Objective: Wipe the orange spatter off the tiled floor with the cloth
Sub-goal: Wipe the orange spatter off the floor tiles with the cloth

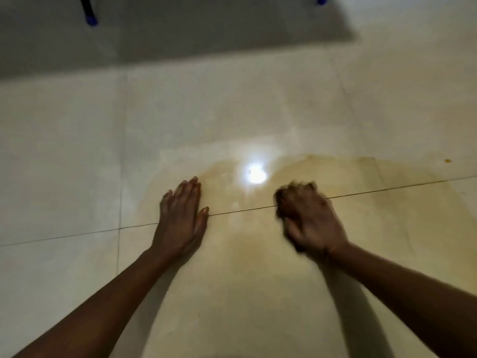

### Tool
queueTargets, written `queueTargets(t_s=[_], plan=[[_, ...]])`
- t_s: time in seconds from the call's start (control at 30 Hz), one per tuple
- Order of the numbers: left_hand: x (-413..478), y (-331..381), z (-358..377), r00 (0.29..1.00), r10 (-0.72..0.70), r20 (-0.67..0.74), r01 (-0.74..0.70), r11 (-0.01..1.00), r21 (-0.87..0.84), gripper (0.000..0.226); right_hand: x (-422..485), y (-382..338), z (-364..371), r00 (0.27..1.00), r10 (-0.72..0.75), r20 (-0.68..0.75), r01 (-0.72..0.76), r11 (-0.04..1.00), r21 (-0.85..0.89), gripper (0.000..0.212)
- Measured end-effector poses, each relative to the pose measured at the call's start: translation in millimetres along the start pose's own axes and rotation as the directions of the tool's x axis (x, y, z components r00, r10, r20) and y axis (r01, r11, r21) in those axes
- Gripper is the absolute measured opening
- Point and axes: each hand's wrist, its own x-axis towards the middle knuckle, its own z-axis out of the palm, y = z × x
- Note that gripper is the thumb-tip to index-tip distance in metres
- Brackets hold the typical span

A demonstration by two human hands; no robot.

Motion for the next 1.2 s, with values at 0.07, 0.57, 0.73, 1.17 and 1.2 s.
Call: queueTargets(t_s=[0.07,0.57,0.73,1.17,1.2], plan=[[-21,-37,-2,0.996,-0.088,-0.028,0.089,0.996,0.019,0.061,65,-25,-2,0.976,0.211,-0.059,-0.21,0.977,0.03,0.068],[-34,-69,3,0.994,-0.068,-0.083,0.061,0.994,-0.086,0.053,143,-155,7,0.989,0.138,-0.046,-0.135,0.989,0.068,0.075],[-34,-68,1,0.996,-0.055,-0.076,0.049,0.996,-0.077,0.053,25,-143,10,0.908,-0.387,0.159,0.384,0.922,0.055,0.075],[-34,-69,3,0.995,-0.071,-0.07,0.069,0.997,-0.031,0.055,-9,-108,22,0.887,-0.45,0.098,0.446,0.893,0.062,0.074],[-34,-66,3,0.994,-0.076,-0.077,0.074,0.997,-0.029,0.055,-1,-82,18,0.949,-0.31,0.06,0.307,0.95,0.057,0.075]])
